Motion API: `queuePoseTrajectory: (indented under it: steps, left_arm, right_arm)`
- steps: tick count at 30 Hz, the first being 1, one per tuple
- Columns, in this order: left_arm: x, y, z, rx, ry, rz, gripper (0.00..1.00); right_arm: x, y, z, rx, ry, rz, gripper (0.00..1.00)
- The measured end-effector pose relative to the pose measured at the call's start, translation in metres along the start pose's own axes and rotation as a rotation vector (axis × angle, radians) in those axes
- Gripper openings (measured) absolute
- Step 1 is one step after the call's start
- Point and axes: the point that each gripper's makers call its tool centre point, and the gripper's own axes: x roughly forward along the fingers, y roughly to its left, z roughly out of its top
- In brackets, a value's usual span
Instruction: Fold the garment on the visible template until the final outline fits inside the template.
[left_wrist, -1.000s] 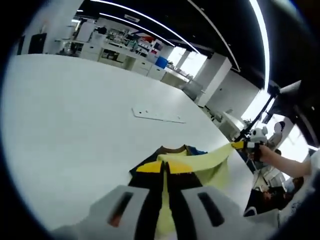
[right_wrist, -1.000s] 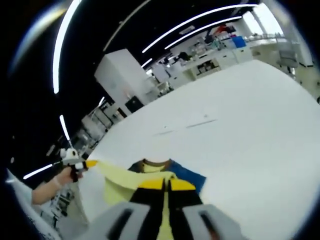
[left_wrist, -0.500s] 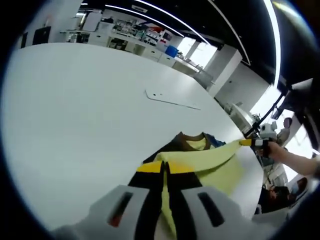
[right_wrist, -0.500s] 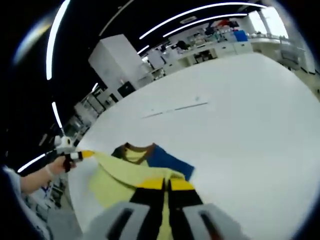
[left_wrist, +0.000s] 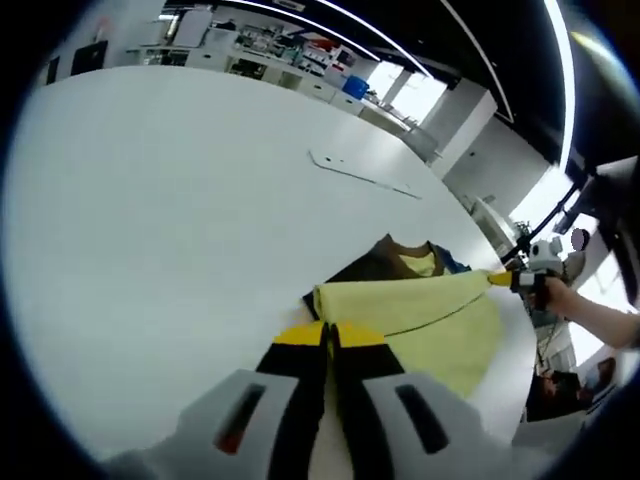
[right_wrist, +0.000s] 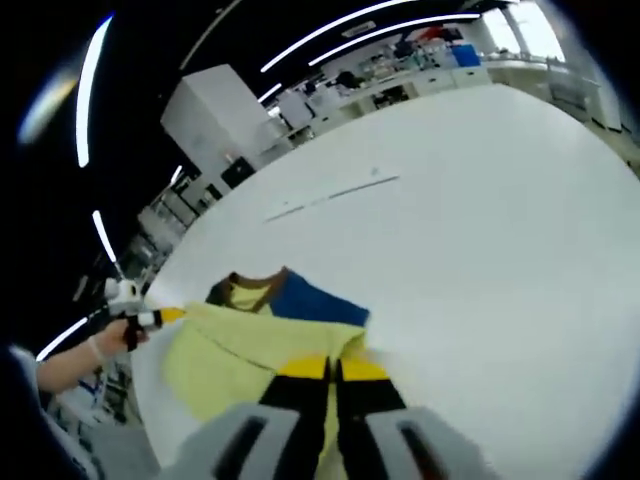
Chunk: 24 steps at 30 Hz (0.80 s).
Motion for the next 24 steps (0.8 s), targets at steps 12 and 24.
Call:
queuePoseTrajectory:
  steps: [12, 24]
  left_arm:
    - [-0.001, -0.001, 0.005, 0.057, -0.02, -0.029, 0.0]
    - [-0.001, -0.015, 0.003, 0.197, -0.016, -0.092, 0.27]
  right_arm:
    - [0.001, 0.009, -0.005, -0.059, 0.008, 0.029, 0.02]
    - [0.0, 0.016, 0.0, -0.172, -0.018, 0.082, 0.36]
